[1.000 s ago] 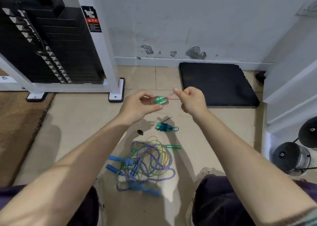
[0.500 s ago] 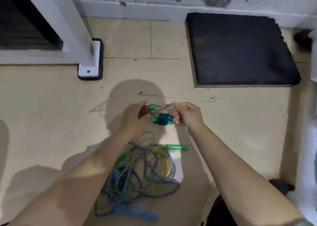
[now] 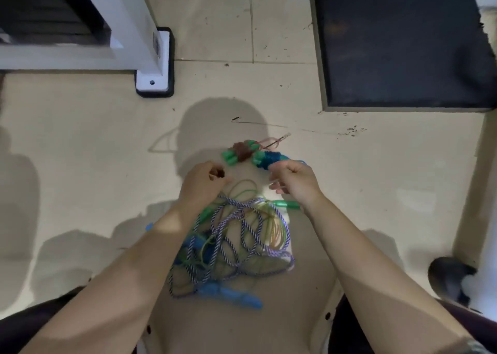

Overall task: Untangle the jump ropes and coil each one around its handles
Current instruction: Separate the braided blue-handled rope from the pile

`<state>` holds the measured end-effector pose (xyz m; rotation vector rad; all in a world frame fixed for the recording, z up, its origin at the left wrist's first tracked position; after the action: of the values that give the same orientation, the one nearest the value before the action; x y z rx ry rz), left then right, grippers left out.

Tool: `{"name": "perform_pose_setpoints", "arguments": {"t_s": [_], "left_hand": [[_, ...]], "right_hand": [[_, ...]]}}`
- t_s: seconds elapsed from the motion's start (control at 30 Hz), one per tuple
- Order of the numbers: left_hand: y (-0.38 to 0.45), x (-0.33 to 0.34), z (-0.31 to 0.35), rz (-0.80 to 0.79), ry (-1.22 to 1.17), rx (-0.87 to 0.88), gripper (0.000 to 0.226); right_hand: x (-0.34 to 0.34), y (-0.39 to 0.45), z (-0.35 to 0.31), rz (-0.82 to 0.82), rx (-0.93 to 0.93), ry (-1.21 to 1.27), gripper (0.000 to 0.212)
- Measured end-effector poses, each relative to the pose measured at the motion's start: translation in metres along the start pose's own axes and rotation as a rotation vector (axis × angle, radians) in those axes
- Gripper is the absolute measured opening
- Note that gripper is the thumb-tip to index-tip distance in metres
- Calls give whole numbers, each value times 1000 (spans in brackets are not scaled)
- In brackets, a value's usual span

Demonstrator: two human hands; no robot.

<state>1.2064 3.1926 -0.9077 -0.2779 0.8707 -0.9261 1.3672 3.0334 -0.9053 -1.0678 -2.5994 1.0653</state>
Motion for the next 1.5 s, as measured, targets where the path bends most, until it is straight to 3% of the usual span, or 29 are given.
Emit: {"name": "perform_pose_setpoints", "arguments": {"t_s": [0.1, 0.2, 0.3, 0.47, 0.57, 0.67, 0.87, 0.97, 1.13, 1.23, 1.4, 1.5], "left_hand": [[-35, -2, -32, -4, 22, -39, 25], [-57, 11, -52, -158, 21, -112, 41], [-62, 21, -62, -222, 169, -87, 51], [-62, 19, -65, -274, 292, -92, 37], [-67, 6, -55, -298, 131, -118, 16], [-88, -21, -28, -300, -44, -98, 15], [-162, -86, 32, -361, -57, 50, 32], [-211, -117, 70, -366, -46, 152, 34], [-286, -170, 132, -212, -77, 338, 24], [-326, -196, 160, -99, -170, 431, 17], [-368, -211, 187, -22, -182, 565, 27], [-372, -203, 182, 12, -313, 561, 26]], "right_hand": [[18, -15, 29, 44, -88, -224, 7], [36, -29, 46, 59, -202, -566, 20], [50, -41, 58, -2, -131, -548, 37], [54, -43, 71, -36, -21, -446, 25], [49, -50, 48, -78, -27, -354, 24], [43, -69, 15, -169, -31, -311, 23], [41, -143, -55, -366, -35, -548, 36], [40, -198, -95, -403, -102, -648, 24], [22, -294, -163, -421, -262, -559, 16], [2, -340, -198, -335, -392, -564, 12], [-18, -389, -234, -108, -621, -783, 8], [-20, -394, -233, 48, -738, -971, 15]]}}
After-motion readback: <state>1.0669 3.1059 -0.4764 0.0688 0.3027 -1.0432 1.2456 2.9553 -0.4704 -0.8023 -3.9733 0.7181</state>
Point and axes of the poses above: each hand's wrist, its own y-axis towards the middle knuckle, its own x-axis out of the palm, z = x × y, the point moved 5 cm from there along y, towards the middle knuckle, and after that the axes turned 4 degrees about -z, right-handed, at the moved point
